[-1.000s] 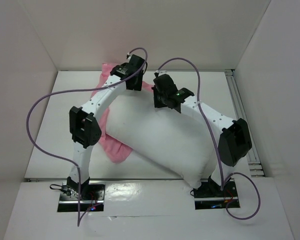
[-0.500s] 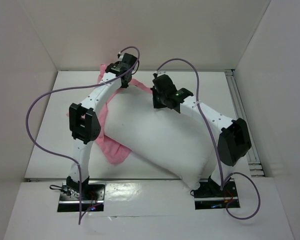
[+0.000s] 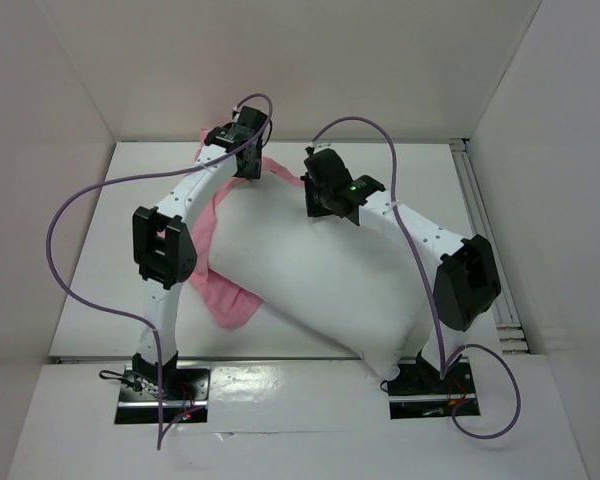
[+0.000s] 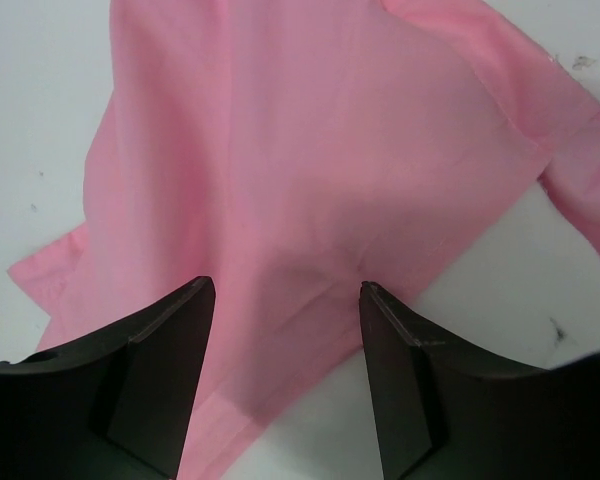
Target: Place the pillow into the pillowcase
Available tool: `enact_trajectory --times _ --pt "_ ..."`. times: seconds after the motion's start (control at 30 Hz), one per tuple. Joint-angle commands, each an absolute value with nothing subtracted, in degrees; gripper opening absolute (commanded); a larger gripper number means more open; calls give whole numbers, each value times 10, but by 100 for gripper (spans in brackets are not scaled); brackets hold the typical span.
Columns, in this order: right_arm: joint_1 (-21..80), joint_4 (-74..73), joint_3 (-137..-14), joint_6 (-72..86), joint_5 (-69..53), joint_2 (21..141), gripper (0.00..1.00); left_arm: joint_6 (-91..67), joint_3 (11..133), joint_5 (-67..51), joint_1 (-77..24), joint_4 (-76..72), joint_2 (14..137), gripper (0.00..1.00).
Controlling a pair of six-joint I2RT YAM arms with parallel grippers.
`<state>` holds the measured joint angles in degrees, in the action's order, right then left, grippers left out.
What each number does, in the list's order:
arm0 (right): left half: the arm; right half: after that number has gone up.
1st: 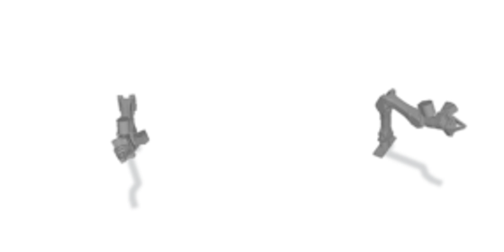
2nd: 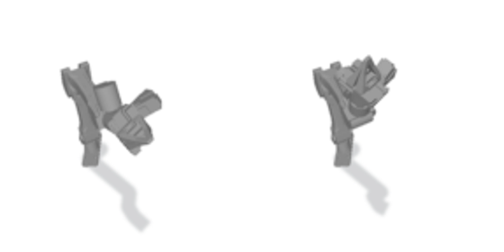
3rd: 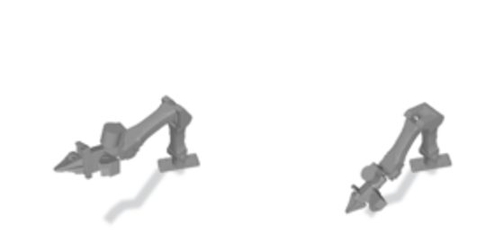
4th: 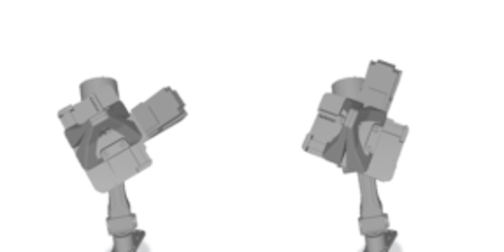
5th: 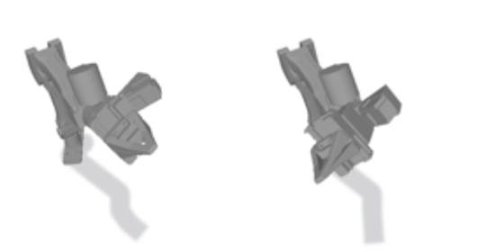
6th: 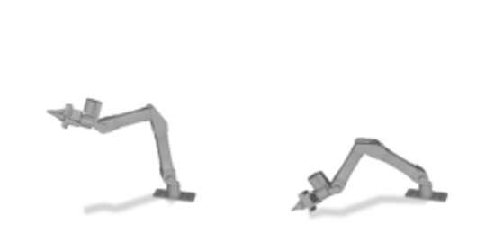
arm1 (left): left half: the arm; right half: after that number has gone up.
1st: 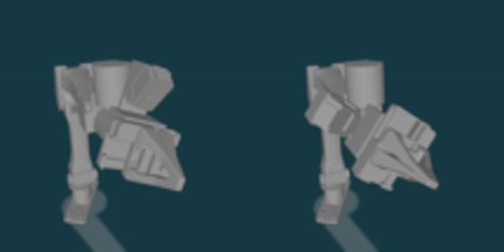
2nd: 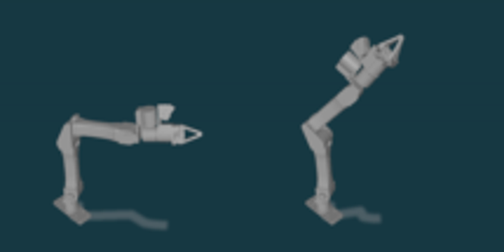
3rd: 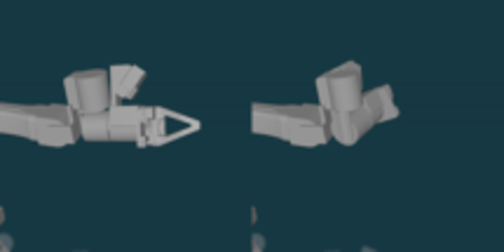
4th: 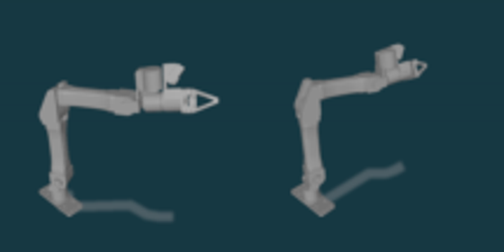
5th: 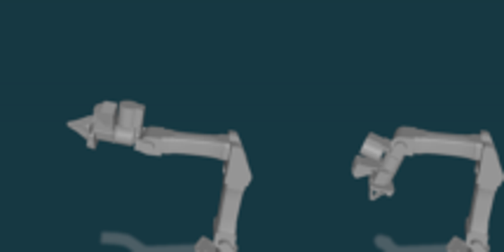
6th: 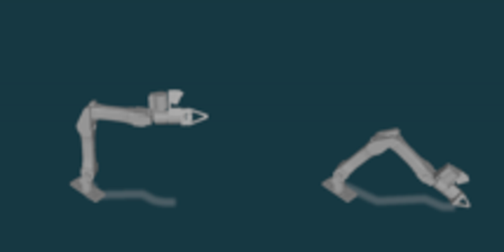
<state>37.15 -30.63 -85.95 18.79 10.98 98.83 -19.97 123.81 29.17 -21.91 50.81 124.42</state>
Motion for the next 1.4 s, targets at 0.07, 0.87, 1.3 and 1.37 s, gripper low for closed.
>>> enact_trajectory --times 0.07,0.87,1.3,1.37 --pt "386 -301 -888 186 108 995 0 -208 1207 224 -221 494 1164 73" --pt "391 -311 -888 181 113 1000 0 -172 1261 227 -192 533 1266 39" --pt "396 -311 -898 181 124 1000 0 -183 1256 188 -192 511 1210 0" --pt "402 -311 -898 186 124 1000 0 -183 1241 140 -192 484 1163 0"
